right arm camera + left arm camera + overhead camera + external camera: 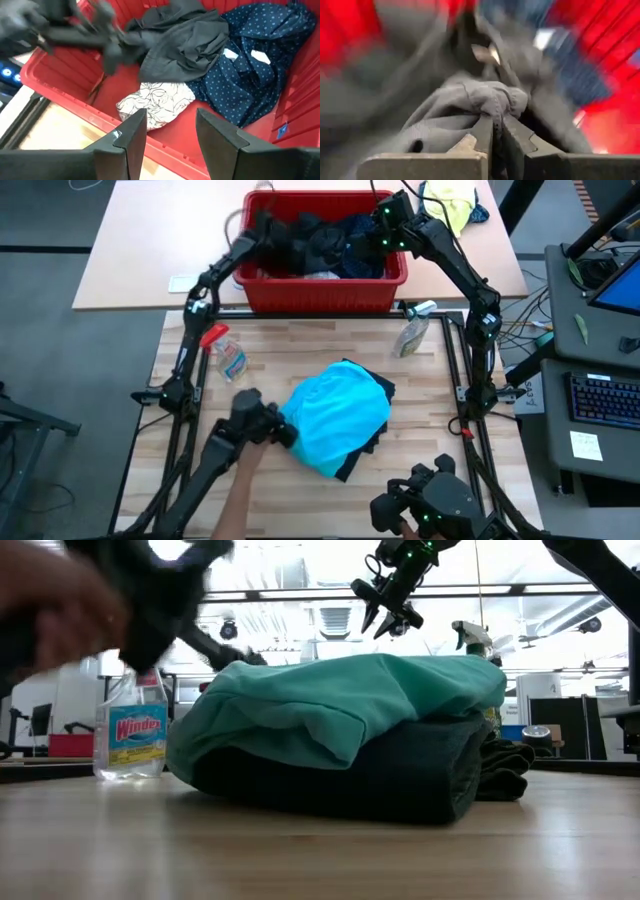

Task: Fold Laundry from Bin
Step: Fold the black shorts

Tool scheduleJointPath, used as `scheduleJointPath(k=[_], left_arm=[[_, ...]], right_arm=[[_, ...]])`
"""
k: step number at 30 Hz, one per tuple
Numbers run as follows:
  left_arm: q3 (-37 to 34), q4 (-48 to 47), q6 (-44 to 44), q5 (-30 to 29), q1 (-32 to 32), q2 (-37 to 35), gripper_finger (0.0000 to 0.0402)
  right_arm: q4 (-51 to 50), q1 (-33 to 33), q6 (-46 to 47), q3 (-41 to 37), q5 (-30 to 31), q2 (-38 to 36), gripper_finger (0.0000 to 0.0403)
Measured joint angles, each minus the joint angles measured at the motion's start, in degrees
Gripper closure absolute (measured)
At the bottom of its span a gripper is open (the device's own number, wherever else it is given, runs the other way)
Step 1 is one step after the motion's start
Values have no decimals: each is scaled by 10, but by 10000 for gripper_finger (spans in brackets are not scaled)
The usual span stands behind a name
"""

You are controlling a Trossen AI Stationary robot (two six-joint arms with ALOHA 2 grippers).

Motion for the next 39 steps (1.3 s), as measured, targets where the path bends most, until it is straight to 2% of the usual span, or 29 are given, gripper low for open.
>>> scheduleJointPath(k=[5,12,20,24,31,35,39], left_arm=[[3,36,8,45,1,-81,399],[2,57,2,154,-14,-178,400],[2,69,2,175,-46,-279,401],[3,76,-11,182,-71,-335,401],[3,58,-31,172,-134,-408,401],[3,-23,-57,134,-180,-434,402],[2,-159,-92,41,-234,-443,401]], right_arm=[[0,0,-10,0,0,0,245],[19,-2,-49,0,2,0,245],[70,-1,-92,0,-5,-1,245],[96,-2,-136,0,-54,-12,245],[158,-1,-180,1,-212,-60,245],[141,2,-184,1,-232,-91,245],[93,8,-197,1,-258,-123,245]])
